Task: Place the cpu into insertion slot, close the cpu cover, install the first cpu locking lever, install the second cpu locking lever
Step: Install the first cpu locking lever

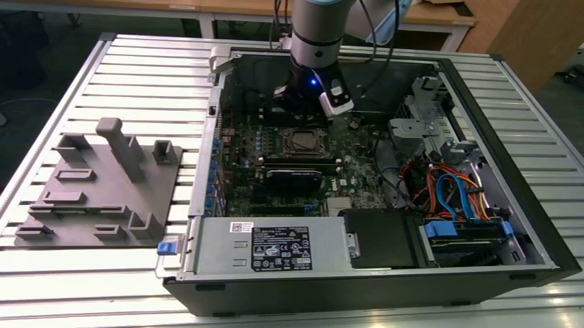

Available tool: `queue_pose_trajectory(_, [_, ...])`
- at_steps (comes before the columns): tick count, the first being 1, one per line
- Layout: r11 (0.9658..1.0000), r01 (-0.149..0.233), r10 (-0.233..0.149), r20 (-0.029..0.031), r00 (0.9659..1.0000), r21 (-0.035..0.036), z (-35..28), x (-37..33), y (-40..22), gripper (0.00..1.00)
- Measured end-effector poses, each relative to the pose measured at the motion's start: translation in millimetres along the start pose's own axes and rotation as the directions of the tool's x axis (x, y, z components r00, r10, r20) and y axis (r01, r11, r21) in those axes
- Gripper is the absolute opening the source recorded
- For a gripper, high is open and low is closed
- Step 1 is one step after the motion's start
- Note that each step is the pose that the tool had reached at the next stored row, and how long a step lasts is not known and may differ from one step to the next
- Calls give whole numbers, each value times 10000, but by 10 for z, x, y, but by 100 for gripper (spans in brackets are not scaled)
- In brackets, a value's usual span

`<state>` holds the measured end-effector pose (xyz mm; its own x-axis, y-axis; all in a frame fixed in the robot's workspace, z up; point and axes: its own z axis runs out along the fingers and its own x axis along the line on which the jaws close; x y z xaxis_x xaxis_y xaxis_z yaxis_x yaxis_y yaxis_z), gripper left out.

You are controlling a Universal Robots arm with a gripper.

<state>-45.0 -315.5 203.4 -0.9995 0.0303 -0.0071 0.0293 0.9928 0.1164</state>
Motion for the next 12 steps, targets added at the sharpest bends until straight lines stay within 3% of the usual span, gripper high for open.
queue_pose_trajectory(12, [10000,0,0,0,10000,2,0,-46,26,10])
